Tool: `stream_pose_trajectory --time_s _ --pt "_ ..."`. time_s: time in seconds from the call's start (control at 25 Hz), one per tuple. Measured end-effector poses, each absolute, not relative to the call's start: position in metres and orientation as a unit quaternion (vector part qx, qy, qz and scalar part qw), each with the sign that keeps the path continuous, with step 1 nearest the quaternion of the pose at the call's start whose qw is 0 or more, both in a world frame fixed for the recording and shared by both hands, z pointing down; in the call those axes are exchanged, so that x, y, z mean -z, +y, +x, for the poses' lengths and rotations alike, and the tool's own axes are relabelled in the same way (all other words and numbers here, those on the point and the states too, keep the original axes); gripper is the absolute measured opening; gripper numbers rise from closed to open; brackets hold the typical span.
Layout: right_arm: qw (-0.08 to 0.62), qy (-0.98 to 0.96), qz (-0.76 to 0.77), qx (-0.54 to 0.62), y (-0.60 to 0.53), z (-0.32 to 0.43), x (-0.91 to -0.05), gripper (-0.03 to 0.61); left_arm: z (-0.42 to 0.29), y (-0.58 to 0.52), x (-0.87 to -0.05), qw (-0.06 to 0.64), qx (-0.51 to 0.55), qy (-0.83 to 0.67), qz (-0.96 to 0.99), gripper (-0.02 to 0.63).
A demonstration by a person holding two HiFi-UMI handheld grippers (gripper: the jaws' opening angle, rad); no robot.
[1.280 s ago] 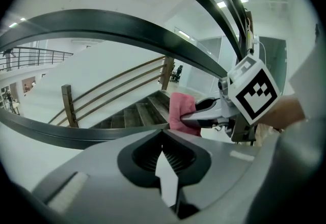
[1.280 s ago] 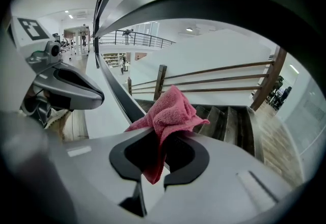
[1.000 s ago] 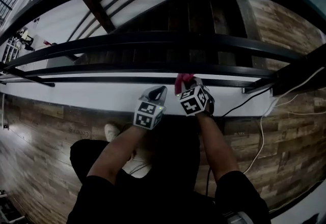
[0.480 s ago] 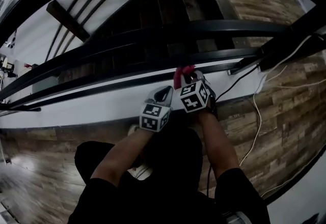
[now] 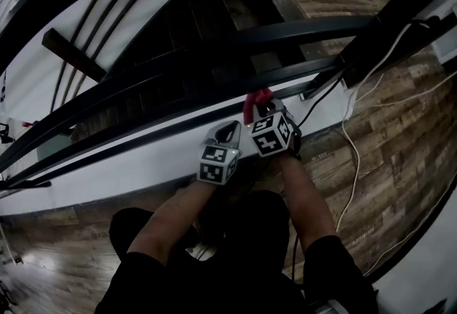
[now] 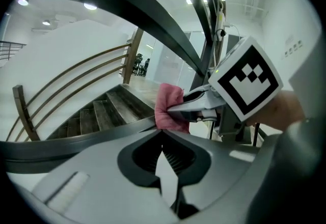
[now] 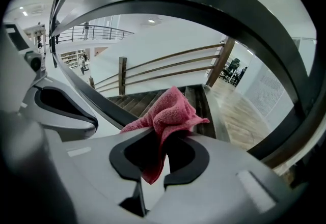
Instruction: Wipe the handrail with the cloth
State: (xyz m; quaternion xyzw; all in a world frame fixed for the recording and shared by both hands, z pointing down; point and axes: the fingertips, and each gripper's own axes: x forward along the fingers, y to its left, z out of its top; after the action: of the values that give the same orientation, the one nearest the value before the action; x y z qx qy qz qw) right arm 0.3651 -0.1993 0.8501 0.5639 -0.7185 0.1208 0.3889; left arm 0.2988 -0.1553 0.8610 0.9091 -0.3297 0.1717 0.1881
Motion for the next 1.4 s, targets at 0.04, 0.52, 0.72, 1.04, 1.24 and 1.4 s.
stream_pose_trajectory --time_s 0.04,0.52,0.72,1.04,1.24,1.4 --pt "0.386 -0.716 0.568 -0.123 -0.200 0.369 -0.850 0.046 0.303 -0.156 -0.862 0.189 -0.174 -0.328 0.909 0.000" --pt "0.367 -0.679 0.619 -0.145 -0.205 0.417 -0.850 0.046 0.338 -0.159 -0.857 0.185 -0.183 -0.287 0.922 0.000" --pt "0.376 -0.655 0.637 -0.153 -0.205 0.448 -0.850 0.046 0.357 -0.159 -0.863 0.209 -0.176 -0.281 0.920 0.000" --pt "0.368 -0.631 0.664 -0.161 -0.205 0.482 -0.850 0.046 0.396 -0.144 -0.867 0.229 -0.173 -0.259 0.922 0.000" --pt "0.348 -0.613 0.689 -0.168 -0.202 0.507 -0.849 0.046 0.414 -0.130 -0.878 0.224 -0.186 -0.234 0.928 0.000" --pt "0.347 -0.608 0.695 -0.164 -0.204 0.520 -0.847 0.046 0.423 -0.130 -0.880 0.237 -0.178 -0.234 0.926 0.000"
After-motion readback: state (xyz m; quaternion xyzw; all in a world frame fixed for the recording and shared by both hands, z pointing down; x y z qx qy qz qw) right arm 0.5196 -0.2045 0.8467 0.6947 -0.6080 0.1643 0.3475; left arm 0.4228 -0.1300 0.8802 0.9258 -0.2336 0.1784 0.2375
